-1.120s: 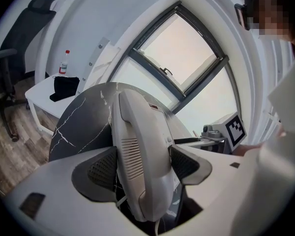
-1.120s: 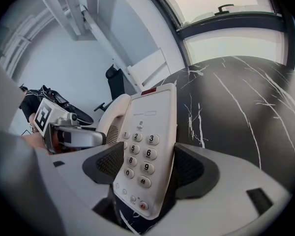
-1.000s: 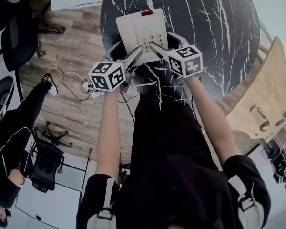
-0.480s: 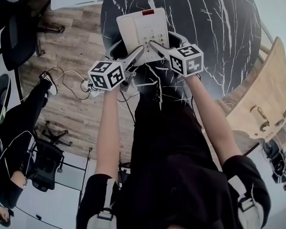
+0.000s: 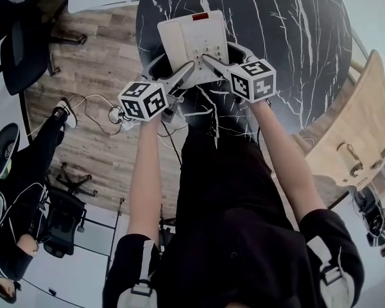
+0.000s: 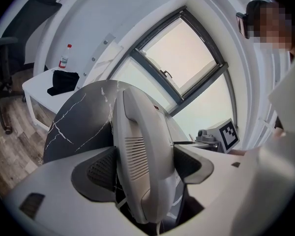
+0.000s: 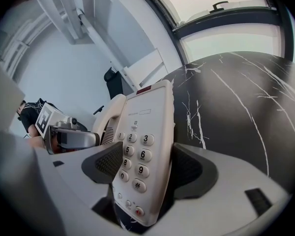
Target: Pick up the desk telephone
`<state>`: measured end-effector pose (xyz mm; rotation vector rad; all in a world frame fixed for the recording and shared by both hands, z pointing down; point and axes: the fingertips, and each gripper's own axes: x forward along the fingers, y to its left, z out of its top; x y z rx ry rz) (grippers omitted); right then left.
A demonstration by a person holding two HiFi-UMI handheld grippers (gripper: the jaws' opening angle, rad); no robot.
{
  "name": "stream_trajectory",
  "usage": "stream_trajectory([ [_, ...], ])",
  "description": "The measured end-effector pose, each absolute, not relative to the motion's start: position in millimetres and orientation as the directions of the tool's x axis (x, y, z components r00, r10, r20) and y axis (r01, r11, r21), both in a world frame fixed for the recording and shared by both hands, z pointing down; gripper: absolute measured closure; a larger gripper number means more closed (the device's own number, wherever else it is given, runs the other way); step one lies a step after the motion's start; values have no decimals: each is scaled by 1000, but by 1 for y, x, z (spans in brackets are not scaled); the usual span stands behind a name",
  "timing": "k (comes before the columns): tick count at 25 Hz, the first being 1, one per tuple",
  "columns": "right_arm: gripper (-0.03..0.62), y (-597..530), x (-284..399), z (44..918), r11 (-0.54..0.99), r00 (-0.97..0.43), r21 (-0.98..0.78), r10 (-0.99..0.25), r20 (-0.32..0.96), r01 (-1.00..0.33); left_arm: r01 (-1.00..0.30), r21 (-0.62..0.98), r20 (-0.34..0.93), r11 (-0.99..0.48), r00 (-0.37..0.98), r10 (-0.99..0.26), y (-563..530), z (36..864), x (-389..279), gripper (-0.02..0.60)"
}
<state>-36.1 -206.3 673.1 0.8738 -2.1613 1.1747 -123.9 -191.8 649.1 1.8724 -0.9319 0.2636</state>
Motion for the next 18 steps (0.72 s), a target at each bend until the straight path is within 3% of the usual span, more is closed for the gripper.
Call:
stream_trajectory([
  [18, 275, -201, -31, 665, 356, -630, -530, -289, 721, -770, -711, 681, 570, -174, 665, -483, -188, 639, -123, 241],
])
